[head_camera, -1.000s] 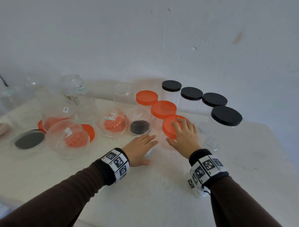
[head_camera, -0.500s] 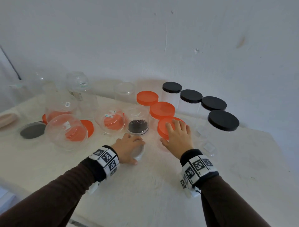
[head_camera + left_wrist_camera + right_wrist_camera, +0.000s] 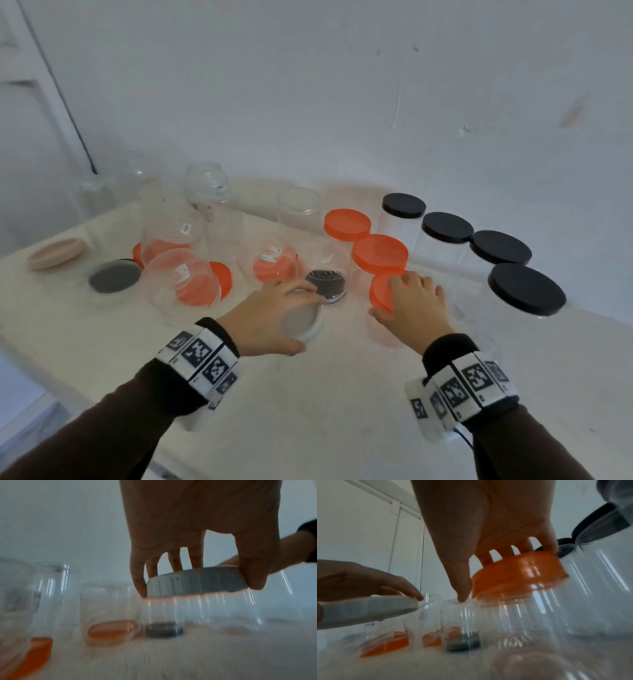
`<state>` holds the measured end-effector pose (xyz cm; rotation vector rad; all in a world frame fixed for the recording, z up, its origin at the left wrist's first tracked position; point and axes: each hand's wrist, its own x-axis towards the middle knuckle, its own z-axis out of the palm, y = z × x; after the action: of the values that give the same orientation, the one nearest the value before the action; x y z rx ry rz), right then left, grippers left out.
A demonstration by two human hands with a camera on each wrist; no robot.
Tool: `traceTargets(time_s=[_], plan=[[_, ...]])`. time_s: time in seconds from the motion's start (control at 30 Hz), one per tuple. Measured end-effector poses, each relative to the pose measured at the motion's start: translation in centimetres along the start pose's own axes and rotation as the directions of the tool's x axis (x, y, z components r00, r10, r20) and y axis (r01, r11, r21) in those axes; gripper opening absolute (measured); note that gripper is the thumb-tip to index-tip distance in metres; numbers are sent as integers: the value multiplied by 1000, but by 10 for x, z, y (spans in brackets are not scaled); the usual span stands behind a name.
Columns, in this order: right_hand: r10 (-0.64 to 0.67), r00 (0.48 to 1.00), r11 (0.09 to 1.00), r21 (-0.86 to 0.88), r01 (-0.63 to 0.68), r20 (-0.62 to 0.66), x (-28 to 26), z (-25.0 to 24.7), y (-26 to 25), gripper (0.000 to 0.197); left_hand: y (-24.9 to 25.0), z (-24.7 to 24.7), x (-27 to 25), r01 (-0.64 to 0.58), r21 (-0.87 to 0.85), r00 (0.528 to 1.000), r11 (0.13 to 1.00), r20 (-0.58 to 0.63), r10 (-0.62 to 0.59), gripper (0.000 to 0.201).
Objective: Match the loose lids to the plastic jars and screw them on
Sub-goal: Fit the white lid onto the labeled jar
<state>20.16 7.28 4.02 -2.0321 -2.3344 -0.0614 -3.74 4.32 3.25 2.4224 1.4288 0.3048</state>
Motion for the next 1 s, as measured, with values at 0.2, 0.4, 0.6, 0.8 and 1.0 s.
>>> traceTargets(time_s=[0.2,0.4,0.6,0.8,1.0], plan=[[-112,982,922,352,160,-154,32,-44,-53,37,-56,-76,-32,-51,-101,963,994,-268,22,69],[-309,939,855,388,343,-149,85,-67,-153,35,-142,-128,-57,-44,-103,908,994,-419,-3,68],[-417,907,849,327,414,-65,142,-77,-235,47,-205,-153,-69,-37,-106,891,994,-453,-15,70],[-427,898,877,289,384,104,186,-69,-278,74,-246,-168,-66,-80,-128,909,989,-416,20,71],[-373,898,921,211,328,235,211,-57,-285,88,-273,-171,-56,-136,-191,897,972,-439,39,71]])
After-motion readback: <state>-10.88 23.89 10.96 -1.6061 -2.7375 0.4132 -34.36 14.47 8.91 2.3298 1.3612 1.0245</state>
